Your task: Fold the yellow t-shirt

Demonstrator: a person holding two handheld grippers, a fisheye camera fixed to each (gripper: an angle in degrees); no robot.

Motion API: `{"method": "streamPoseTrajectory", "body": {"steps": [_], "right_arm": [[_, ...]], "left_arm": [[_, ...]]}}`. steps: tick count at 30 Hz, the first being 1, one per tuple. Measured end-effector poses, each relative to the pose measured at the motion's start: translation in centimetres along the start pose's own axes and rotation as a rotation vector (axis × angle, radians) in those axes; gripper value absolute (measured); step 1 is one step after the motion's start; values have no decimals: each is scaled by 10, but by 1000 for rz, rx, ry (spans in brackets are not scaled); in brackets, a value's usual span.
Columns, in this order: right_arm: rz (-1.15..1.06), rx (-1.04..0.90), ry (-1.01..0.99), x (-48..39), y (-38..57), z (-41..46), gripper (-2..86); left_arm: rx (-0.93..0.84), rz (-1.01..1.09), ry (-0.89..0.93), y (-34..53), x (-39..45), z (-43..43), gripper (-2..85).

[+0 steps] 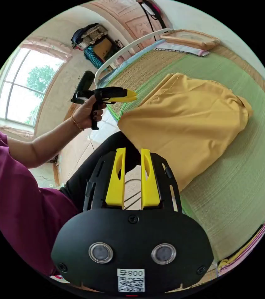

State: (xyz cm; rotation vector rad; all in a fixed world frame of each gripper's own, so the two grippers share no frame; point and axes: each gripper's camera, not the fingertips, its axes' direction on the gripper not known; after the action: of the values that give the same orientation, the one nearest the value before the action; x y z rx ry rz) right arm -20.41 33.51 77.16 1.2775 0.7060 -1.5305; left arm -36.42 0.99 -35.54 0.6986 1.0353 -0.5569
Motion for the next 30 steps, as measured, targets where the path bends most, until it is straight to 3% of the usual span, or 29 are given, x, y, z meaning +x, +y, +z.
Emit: {"method": "streamPoseTrajectory", "body": {"steps": [6,13,19,30], "right_arm": [[361,104,-48,70,95,-20,91],[596,236,-334,129,150,15,102],[641,225,-360,144,167,43,78],[624,229,-356,168,205,33,18]], "left_arm": [[-19,-110,73,55,-21,0,130],[-65,-141,163,62,-32,23,121],[-138,-105,98,61,-24,45,81],[-233,-128,172,77,-3,91,31]]}}
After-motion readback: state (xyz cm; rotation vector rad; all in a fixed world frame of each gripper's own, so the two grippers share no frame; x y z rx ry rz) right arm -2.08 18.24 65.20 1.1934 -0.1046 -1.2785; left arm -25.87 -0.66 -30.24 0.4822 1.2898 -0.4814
